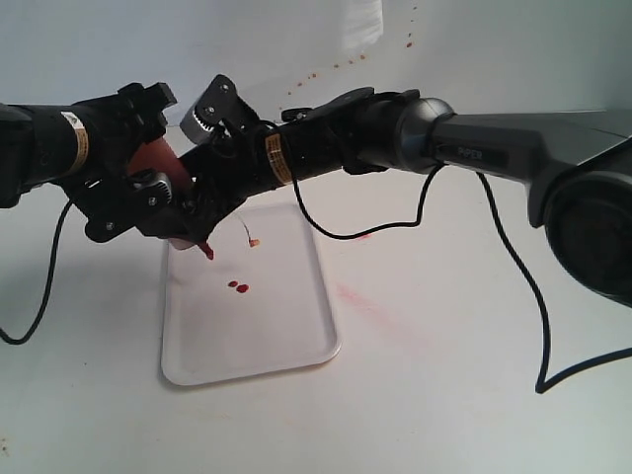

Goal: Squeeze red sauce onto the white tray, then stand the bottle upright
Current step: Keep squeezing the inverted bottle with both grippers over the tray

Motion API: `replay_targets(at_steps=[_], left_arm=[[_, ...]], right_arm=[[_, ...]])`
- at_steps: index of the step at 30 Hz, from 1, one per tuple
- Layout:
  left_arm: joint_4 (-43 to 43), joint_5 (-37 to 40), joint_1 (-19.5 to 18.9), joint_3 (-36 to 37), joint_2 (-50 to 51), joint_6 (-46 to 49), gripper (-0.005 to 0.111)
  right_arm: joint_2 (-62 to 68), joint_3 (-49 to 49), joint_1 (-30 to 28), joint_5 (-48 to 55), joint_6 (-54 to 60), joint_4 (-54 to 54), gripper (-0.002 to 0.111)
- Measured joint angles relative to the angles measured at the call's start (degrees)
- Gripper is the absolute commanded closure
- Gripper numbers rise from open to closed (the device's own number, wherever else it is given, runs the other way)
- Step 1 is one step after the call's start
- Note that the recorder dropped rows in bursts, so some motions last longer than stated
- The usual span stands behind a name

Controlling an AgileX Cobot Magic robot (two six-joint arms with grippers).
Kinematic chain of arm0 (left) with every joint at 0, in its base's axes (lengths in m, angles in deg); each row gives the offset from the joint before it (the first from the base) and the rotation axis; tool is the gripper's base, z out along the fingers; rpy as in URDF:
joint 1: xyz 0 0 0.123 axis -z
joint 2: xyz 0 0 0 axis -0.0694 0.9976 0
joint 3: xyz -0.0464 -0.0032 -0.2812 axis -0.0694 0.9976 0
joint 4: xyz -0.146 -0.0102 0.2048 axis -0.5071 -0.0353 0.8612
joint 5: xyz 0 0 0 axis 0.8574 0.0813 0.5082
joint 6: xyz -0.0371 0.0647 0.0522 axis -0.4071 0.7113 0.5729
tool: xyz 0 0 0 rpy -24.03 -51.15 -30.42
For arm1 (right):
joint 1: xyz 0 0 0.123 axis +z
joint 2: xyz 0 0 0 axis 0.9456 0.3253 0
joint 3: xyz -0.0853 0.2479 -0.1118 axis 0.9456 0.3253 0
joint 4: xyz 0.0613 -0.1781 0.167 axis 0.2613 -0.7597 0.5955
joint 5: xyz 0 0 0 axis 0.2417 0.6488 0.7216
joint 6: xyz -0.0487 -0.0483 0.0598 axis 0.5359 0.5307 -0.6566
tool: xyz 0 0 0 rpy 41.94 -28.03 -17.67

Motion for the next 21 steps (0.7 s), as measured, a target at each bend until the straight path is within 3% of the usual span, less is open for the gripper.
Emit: replay_targets(at_steps=[11,14,17,21], left_arm=[[0.0,-1.1,0.0,0.0,-2.4,-0.2,0.107],[0.0,-2.2,0.0,0.0,-2.5,-0.9,0.107],[0.1,-2.7,0.0,0.0,-2.5,-1.1,0.107],[0.3,-2.7,0.0,-0.1,-2.5,-1.3,0.107]], right_arm=[[0.0,0.0,0.0,2.0,0.0,-0.1,0.005],[0.0,0.0,0.0,2.7,-0.2,-0.1,0.014],[0.0,0.0,0.0,3.2,-0.3,-0.1,0.042],[0.0,0.0,0.1,2.4,-0.5,-0.2,0.108]])
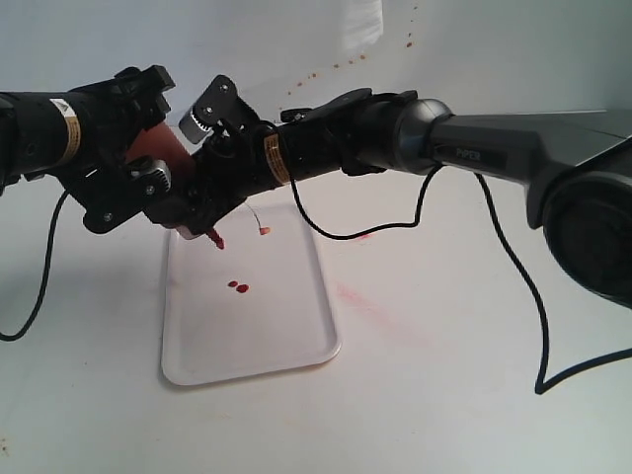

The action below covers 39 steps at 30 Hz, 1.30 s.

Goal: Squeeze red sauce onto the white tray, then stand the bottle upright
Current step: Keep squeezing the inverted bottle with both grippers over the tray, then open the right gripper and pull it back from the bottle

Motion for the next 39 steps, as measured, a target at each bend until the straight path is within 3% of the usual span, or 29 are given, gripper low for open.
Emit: replay_targets(at_steps=[35,39], left_arm=[[-1.9,-1.4,-0.1,0.0,3.1,-1.3,0.107],[-2.3,-1.4,-0.1,0.0,3.1,-1.2,0.107]], right_arm=[[1.2,0.2,-0.6,-3.4,0.4,-1.3,0.108],[1.2,0.2,-0.6,-3.4,0.4,-1.3,0.089]])
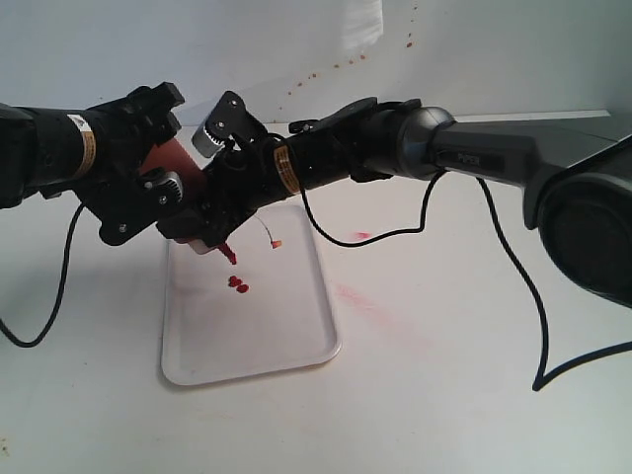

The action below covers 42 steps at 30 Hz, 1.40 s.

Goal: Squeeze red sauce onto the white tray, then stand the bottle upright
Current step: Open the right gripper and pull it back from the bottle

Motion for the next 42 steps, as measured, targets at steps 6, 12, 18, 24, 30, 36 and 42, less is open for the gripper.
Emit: replay_targets(at_steps=[6,12,18,24,30,36,42], left_arm=[[-0.5,0.0,0.0,0.0,0.0,0.1,0.107],[-2.4,0.0,-0.1,0.1,1.1,0.4,0.107],[-3.5,0.0,-0.1,0.5,1.1,0.4,0.107],[-4.2,0.0,-0.1,0.6,1.1,0.2,0.107],[-4.8,0.0,-0.1,0.6,1.1,-3.8,0.107],[-4.8,-0.9,-0.1,0.6,1.1,-13.7,0.107],[-4.8,-1.0,-0.2,0.6,1.1,-23.2,0.107]], right_arm=[[0.0,0.0,0.0,0.3,0.1,-0.1,0.012],[-0.8,-0.1,0.2,-0.8,0.8,-0.1,0.004],[-1.4,-0.1,-1.1,-2.7,0.2,-0.1,0.004],[-2.7,-0.1,-5.2,-10.1,-2.6,0.7,0.004],[-2.7,-0.1,-12.0,-20.7,-3.0,0.8,0.004],[-2.7,-0.1,-22.7,-21.7,-6.1,0.8,0.004],[-2.7,-0.1,-30.8,-21.7,-9.0,0.8,0.004]])
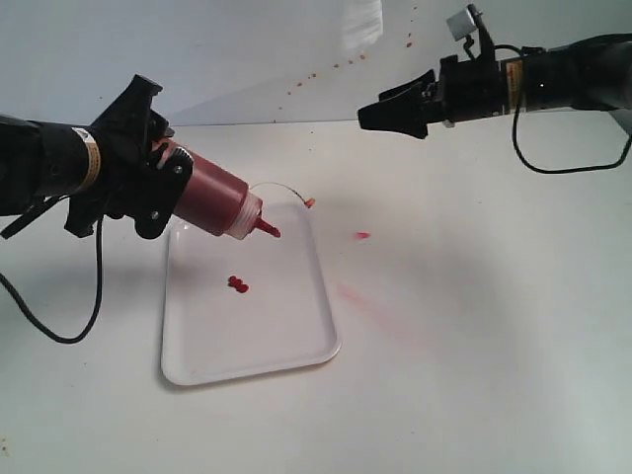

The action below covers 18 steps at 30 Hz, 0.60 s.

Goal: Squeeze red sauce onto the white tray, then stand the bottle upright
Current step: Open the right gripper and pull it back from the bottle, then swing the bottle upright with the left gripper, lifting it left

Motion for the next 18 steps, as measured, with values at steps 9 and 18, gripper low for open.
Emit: replay_targets(at_steps=[9,18], left_arm=[[0.0,-7.0,-5.3,0.0,0.0,-10.6,0.107],[-8.2,-17.7,-11.4,0.0,0.0,-11.6,0.107]], right_arm=[[0.0,0.0,-2.0,0.0,-0.8,0.0,0.004],[0.0,0.0,-2.0,-0.1,-0.8,0.0,0.004]])
